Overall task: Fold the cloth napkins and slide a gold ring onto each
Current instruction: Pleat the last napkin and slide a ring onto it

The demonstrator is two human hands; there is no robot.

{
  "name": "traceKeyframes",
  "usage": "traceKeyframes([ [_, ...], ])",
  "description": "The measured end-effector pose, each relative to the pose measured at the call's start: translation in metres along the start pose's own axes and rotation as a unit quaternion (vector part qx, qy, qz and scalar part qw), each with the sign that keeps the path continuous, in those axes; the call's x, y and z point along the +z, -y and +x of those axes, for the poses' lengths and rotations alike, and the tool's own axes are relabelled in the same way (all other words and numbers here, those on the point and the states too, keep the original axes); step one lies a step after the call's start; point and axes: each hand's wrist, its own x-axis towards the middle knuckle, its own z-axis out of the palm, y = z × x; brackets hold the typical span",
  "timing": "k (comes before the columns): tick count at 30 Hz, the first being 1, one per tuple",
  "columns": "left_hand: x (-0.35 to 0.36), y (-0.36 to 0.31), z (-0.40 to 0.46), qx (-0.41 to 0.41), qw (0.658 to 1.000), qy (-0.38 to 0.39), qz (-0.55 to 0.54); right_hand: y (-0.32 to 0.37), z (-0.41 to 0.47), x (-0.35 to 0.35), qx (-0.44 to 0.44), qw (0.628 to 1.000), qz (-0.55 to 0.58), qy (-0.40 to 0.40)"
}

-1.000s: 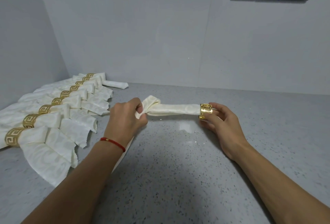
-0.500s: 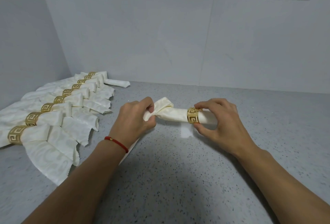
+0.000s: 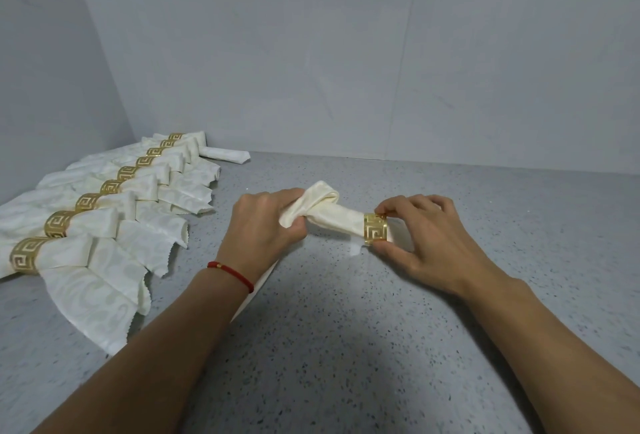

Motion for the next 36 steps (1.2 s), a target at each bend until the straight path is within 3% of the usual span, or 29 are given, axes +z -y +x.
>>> traceKeyframes([
  [10, 0.02, -0.02, -0.003, 0.06, 0.996, 0.033, 0.055, 0.021, 0.004, -0.001, 0.004, 0.999, -0.048, -0.002],
  [17, 0.026, -0.023, -0.003, 0.126, 0.99, 0.051, 0.037, 0.01, 0.0, 0.006, 0.062, 0.983, 0.158, -0.068],
  [24, 0.01, -0.018, 0.002, 0.206, 0.975, 0.084, 0.003, 0.011, -0.002, -0.002, 0.073, 0.944, 0.321, -0.026],
  [28, 0.007, -0.02, 0.003, 0.233, 0.967, 0.103, -0.011, 0.008, -0.001, -0.007, 0.07, 0.93, 0.361, 0.004],
  [36, 0.008, -0.024, 0.002, 0.264, 0.958, 0.112, -0.003, 0.007, -0.001, -0.016, 0.053, 0.937, 0.342, 0.042],
])
